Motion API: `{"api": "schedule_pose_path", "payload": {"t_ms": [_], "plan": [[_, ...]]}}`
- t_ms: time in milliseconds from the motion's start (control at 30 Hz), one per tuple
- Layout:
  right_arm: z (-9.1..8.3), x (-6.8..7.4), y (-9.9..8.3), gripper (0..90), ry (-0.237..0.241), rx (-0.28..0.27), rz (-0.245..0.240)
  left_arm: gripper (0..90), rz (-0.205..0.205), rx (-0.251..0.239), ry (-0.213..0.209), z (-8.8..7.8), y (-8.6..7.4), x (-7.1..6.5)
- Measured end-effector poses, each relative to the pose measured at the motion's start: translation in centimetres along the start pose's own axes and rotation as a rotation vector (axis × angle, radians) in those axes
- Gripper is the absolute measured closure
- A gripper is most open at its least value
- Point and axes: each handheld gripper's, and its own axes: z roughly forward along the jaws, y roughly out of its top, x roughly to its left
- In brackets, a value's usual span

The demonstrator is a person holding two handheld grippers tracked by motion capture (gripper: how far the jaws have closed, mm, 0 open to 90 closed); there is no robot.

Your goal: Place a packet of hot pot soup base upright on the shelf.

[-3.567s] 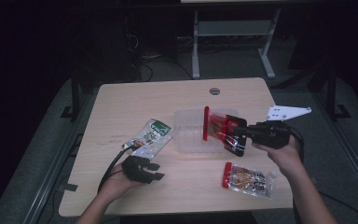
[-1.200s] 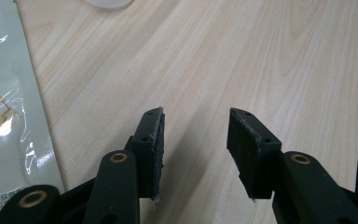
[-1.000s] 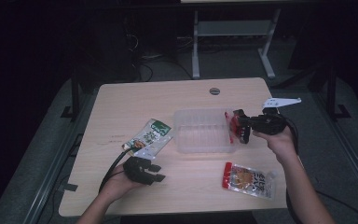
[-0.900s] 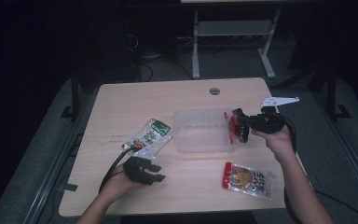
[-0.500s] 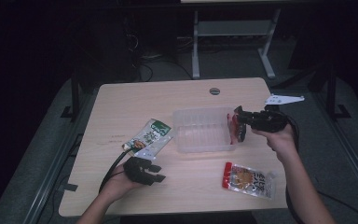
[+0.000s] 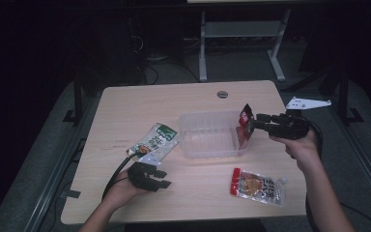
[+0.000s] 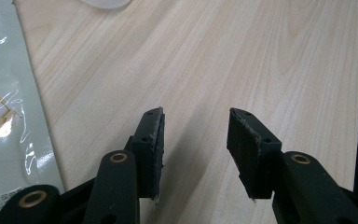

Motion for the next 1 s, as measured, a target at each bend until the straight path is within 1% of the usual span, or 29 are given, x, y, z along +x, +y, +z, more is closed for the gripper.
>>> {"api": "schedule_pose_path", "payload": {"t_ms": [67,133,200,300,367,500,533,600,667,733,767,800,833,867,900,933,1000], "plan": [[-0.2,0.3,-0.2,54.0,-0.01,0.012,-0.002,55.7,-0.005,-0.004,0.001,-0.1,0.0,0.0],[-0.5,0.7,-0.6,50.7,-0.017,0.033,-0.005,54.5,0.009,0.005,0.002,-0.3,0.0,0.0],[-0.7,1.1,-1.1,48.6,-0.025,0.057,-0.02,53.3,0.0,-0.001,-0.009,-0.3,-0.1,-0.2],[-1.1,1.7,-2.1,45.6,-0.038,0.089,-0.026,50.6,0.013,0.012,-0.012,-0.4,-0.1,-0.4],[-1.2,2.1,-2.9,43.8,-0.049,0.115,-0.038,47.3,0.018,0.014,-0.022,-0.5,-0.1,-0.7],[-1.6,3.0,-4.4,43.2,-0.064,0.163,-0.055,40.6,0.018,0.014,-0.024,-0.7,-0.6,-1.3],[-1.7,3.2,-4.8,44.3,-0.066,0.175,-0.056,39.3,0.029,0.023,-0.022,-0.8,-0.8,-1.3],[-1.8,3.6,-5.5,50.9,-0.075,0.19,-0.063,36.9,0.023,0.021,-0.02,-0.9,-1.2,-1.6],[-2.1,4.0,-6.1,62.5,-0.073,0.193,-0.058,34.8,0.023,0.02,-0.012,-1.1,-1.5,-1.8],[-2.2,4.3,-6.8,70.2,-0.06,0.211,-0.046,32.5,0.032,0.024,-0.003,-1.4,-1.8,-1.8],[-2.2,4.5,-7.1,74.2,-0.062,0.222,-0.049,32.2,0.017,0.009,-0.001,-1.5,-2.0,-1.9],[-2.3,4.7,-7.6,77.2,-0.06,0.236,-0.048,32.2,0.014,0.008,0.002,-1.6,-2.2,-1.9],[-2.3,4.9,-8.0,80.6,-0.057,0.247,-0.045,32.2,0.021,0.014,0.003,-1.7,-2.3,-1.8],[-2.3,5.0,-8.5,84.1,-0.053,0.254,-0.037,32.2,0.008,0.006,0.005,-1.7,-2.4,-1.8],[-2.4,5.2,-8.9,86.5,-0.05,0.264,-0.026,32.2,0.007,0.006,0.008,-1.7,-2.4,-1.8],[-2.4,5.2,-9.3,88.4,-0.043,0.275,-0.025,32.2,0.015,0.011,0.011,-1.7,-2.3,-1.7],[-2.4,5.4,-10.0,89.5,-0.043,0.305,-0.021,32.2,0.018,0.005,0.012,-1.7,-2.3,-1.6]]}}
